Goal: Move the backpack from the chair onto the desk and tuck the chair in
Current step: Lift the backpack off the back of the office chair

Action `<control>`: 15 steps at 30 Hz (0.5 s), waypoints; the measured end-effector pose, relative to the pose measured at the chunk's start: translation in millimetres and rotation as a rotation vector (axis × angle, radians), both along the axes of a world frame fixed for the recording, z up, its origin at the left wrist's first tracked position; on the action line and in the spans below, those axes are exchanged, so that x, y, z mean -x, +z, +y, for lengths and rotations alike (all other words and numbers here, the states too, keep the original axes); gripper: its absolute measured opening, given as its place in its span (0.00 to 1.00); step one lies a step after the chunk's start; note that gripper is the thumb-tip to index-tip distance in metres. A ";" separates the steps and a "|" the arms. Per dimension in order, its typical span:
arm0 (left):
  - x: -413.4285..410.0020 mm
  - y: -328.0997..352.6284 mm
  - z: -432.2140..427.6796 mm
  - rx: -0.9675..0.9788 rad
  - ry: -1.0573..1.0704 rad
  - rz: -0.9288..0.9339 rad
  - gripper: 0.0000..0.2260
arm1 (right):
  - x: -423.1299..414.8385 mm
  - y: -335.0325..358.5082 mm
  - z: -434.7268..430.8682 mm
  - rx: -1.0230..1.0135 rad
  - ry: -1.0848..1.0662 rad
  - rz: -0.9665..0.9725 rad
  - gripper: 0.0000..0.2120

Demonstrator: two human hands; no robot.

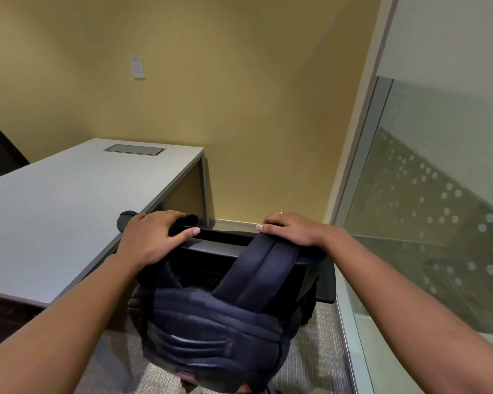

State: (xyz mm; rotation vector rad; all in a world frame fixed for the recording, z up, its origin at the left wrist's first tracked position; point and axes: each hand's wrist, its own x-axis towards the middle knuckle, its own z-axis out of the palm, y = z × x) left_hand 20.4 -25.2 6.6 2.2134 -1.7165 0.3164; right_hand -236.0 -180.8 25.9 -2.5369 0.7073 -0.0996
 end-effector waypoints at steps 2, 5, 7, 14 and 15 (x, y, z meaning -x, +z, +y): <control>-3.5 1.5 -3.0 -0.031 0.028 0.047 0.34 | -4.3 0.3 -1.4 0.024 0.014 0.014 0.17; -7.1 1.7 -6.5 -0.060 0.064 0.078 0.32 | -6.2 0.4 -1.4 0.108 0.029 0.043 0.20; -9.8 0.8 -6.4 -0.057 0.079 0.073 0.30 | -5.1 0.2 -0.2 0.163 0.012 0.065 0.23; -22.2 0.7 -5.1 -0.062 0.086 0.073 0.21 | -10.7 -3.5 16.0 0.386 -0.127 0.038 0.27; -25.4 1.2 -5.8 -0.068 0.086 0.077 0.20 | -12.4 -5.5 19.4 0.398 -0.155 -0.005 0.26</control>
